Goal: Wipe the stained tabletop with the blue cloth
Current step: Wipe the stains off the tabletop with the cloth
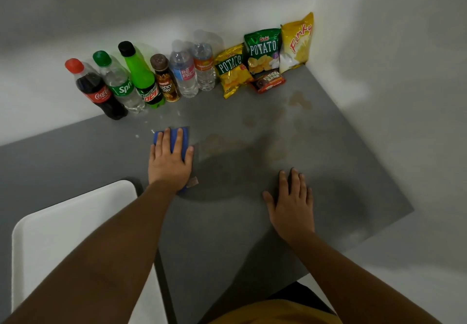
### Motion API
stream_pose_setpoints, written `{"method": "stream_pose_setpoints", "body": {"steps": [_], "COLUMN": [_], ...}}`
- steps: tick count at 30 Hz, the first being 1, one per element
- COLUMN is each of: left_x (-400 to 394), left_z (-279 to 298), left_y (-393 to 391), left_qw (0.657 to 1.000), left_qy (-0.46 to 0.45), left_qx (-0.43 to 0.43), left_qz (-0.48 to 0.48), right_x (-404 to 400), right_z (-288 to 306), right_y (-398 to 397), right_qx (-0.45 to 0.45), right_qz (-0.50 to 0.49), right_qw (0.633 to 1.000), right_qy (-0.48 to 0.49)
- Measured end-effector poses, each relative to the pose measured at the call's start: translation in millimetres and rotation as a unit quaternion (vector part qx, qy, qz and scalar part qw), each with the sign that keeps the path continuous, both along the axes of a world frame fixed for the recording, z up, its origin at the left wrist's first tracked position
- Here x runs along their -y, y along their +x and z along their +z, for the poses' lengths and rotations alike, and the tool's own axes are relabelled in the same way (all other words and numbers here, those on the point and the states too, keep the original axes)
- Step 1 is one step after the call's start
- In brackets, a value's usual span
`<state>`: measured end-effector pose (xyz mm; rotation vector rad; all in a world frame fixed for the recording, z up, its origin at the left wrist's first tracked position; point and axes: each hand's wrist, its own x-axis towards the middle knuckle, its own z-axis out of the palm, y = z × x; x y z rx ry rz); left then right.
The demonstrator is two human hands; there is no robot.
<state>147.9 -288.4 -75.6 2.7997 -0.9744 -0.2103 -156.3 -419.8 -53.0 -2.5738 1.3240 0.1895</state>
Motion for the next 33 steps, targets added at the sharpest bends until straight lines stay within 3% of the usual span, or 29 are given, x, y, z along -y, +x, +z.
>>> {"method": "stream_pose_setpoints", "body": {"steps": [5, 10, 17, 25, 33], "left_x": [33, 61, 33, -6, 34], "left_z": [3, 8, 3, 0, 2], "left_y": [-2, -49, -95, -67, -26], "left_qw": [1.000, 0.997, 0.994, 0.997, 1.000], "left_qy": [0.016, 0.008, 0.010, -0.027, -0.004], "left_qx": [-0.009, -0.003, 0.008, 0.023, 0.010], "left_qz": [-0.006, -0.075, -0.110, -0.063, -0.016], "right_x": [0, 0, 5, 20, 33], "right_z": [4, 6, 12, 17, 17], "right_y": [2, 2, 3, 3, -7], "right_qx": [-0.001, 0.008, 0.023, 0.047, 0.057], "right_qz": [-0.004, -0.007, -0.011, -0.017, -0.026], "right_qw": [1.000, 1.000, 1.000, 0.999, 0.997], "right_qy": [0.013, 0.021, 0.016, -0.017, -0.041]}}
